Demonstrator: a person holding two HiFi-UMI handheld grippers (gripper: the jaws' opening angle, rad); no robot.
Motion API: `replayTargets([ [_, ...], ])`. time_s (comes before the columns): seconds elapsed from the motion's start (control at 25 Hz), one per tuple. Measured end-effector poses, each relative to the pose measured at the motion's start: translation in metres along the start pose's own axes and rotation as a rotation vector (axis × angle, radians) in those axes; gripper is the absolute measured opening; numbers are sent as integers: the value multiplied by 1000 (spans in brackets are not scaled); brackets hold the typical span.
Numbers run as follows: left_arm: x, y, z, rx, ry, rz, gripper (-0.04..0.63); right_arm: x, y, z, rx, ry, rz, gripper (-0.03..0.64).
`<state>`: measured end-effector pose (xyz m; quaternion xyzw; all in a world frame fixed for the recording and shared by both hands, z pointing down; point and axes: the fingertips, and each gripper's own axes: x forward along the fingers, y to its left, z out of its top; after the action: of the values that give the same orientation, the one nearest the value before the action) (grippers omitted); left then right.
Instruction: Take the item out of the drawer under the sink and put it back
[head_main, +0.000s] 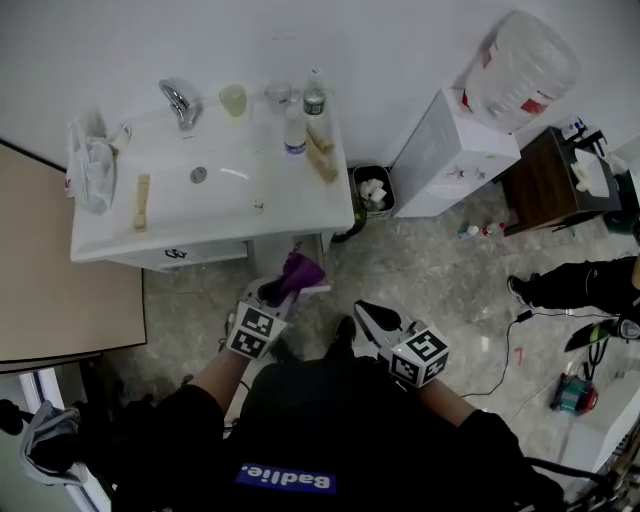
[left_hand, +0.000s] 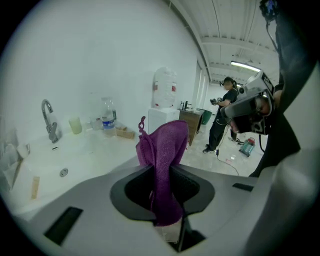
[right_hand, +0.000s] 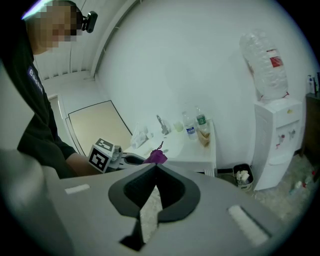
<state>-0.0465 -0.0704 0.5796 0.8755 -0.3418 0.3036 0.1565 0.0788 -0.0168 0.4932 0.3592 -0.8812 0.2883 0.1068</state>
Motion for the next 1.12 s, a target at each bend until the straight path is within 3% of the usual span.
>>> replayTargets([
  [0.36, 85, 38, -62, 119, 206, 3, 91, -17, -36, -20, 62, 37, -88, 2],
  [0.6, 140, 58, -100, 145, 295, -17, 91, -24, -55, -44, 99, 90, -147, 2],
  [0.92, 195, 80, -152, 238, 425, -9, 91, -40, -76, -69, 153, 138, -224, 2],
  [1.12, 219, 90, -176, 245, 459, -6, 91, -46, -84, -87, 167, 182, -243, 2],
])
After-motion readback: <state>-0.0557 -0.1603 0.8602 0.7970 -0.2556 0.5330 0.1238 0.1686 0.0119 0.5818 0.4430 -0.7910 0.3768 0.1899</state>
